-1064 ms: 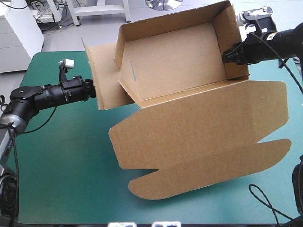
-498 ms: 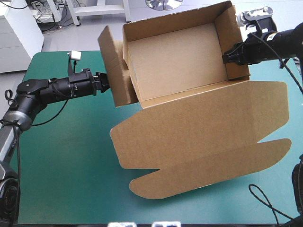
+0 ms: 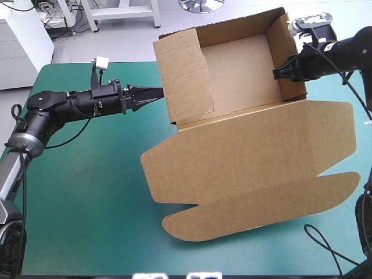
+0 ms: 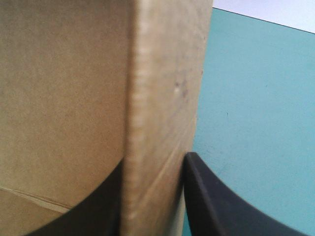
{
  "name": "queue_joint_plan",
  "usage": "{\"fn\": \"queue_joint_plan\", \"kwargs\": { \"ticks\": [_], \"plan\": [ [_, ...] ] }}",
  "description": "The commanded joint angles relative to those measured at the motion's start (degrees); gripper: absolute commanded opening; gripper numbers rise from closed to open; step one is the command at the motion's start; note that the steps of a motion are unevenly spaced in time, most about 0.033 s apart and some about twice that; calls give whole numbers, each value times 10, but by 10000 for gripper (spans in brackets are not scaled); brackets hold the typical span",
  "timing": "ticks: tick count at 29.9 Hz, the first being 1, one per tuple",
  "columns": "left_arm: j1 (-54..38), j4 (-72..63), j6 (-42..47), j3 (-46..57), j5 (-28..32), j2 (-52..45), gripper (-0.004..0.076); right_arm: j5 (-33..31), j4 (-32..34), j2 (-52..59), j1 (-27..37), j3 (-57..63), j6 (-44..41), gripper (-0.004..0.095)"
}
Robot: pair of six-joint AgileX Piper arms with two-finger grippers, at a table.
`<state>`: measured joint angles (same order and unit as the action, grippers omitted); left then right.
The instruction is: Fold the box
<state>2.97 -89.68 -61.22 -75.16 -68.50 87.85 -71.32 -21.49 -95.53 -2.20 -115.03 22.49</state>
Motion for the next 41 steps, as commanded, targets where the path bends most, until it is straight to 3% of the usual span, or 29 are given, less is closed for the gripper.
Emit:
{"fn": "queue_joint_plan", "kwargs": {
  "ticks": [1,9,20,28,31,34,41],
  "plan": [
    [10,-49,8,-31,-58,-26,113,-5,-29,19,0,-17,-6,-19],
    [15,-47,10,-50,-57,-26,291,5,32,19,-45,-17,-28,-17],
    [20,56,56,-50,-4,-26,456,37,35,19,-74,-17,-47,-17],
    [20,25,48,-50,-26,-26,463,33,37,19,-74,-17,-50,-17],
    [21,-13,14,-50,-58,-26,450,36,42,19,-74,-17,-50,-17],
    [25,-57,-10,-51,-58,-39,385,38,50,19,-74,-17,-50,-17],
    [30,-58,-27,-119,-55,-77,11,41,52,19,-74,-17,-50,-19]
  ]
}}
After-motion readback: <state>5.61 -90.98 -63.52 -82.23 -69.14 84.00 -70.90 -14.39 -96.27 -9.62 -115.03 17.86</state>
